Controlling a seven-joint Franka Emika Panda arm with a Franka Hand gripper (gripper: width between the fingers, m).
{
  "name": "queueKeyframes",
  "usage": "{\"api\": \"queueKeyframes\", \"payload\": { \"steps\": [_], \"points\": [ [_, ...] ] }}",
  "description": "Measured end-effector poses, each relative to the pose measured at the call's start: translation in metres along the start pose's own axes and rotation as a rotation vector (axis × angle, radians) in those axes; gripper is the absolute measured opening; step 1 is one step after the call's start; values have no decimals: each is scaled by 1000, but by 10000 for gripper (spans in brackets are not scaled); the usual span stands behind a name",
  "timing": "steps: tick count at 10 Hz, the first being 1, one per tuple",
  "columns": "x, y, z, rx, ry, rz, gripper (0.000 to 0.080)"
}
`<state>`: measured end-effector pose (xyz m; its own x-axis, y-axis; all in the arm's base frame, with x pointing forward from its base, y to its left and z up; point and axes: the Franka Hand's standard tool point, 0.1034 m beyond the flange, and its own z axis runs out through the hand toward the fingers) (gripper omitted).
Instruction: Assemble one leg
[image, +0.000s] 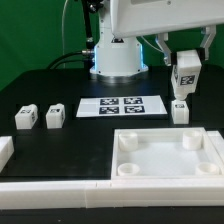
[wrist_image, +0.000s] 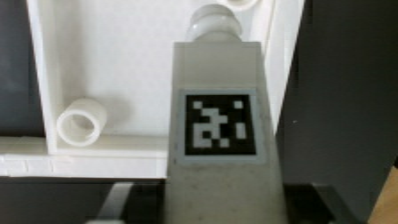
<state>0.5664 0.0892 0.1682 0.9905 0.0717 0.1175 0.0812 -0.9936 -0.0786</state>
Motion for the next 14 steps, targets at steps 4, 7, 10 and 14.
{"api": "queueKeyframes", "payload": {
  "steps": [4,7,10,14],
  "points": [
    [11,2,0,-4,119,1,292],
    [15,-7,10,-8,409,-21,292],
    [31,-9,12,-11,436,-48,293],
    [37,-11,26,-15,455,-80,294]
  ]
}}
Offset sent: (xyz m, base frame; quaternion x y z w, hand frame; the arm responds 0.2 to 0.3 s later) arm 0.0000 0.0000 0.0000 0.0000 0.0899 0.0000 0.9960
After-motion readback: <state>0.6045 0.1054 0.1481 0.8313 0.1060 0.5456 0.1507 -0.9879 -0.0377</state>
